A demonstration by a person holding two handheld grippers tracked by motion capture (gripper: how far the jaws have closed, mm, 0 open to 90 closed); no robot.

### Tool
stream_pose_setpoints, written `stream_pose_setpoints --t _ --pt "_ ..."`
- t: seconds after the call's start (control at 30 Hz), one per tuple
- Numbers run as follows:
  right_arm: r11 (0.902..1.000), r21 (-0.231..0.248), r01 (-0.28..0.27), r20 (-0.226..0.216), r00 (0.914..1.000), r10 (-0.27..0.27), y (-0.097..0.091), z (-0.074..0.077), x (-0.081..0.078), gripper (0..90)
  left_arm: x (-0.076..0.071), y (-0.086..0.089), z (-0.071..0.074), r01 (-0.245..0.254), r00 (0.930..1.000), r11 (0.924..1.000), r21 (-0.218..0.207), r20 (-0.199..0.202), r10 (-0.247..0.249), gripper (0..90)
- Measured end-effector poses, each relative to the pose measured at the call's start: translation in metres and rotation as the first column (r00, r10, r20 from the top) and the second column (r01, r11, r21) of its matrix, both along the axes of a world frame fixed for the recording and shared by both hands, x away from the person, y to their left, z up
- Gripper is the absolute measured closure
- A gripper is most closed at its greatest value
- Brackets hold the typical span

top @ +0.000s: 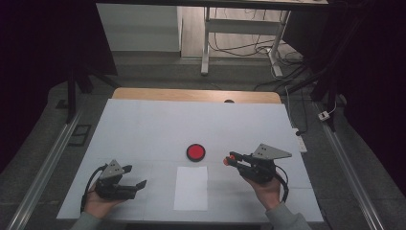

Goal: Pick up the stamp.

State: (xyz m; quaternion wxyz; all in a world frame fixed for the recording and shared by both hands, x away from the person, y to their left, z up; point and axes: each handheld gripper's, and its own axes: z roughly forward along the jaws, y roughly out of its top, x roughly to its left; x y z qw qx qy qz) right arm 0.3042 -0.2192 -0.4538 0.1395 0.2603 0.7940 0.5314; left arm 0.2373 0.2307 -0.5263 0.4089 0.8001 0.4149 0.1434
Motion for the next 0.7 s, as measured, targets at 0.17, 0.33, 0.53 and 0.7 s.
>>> stream_pose_setpoints --t 0.17,0.33,0.53,0.7 --pt "0.9999 0.001 -0.013 -0.004 0.9999 0.013 0.004 0.0 -0.001 71.6 0.0 0.0 0.0 0.0 1.0 1.0 0.001 -0.002 0.0 17.9" --pt "0.9995 0.001 -0.03 -0.008 0.9995 0.03 0.011 -0.002 -0.002 71.6 0.0 0.0 0.0 -0.001 1.0 1.0 0.001 -0.003 0.001 17.9" --pt "0.9989 -0.004 -0.047 -0.011 0.9989 0.047 0.019 -0.003 -0.003 71.6 0.0 0.0 -0.001 -0.002 1.0 1.0 0.001 -0.004 0.002 17.9" --pt "0.9981 -0.01 -0.061 -0.015 0.998 0.061 0.025 -0.005 -0.003 71.6 0.001 0.0 -0.002 0.001 1.0 1.0 0.005 -0.008 -0.001 17.9"
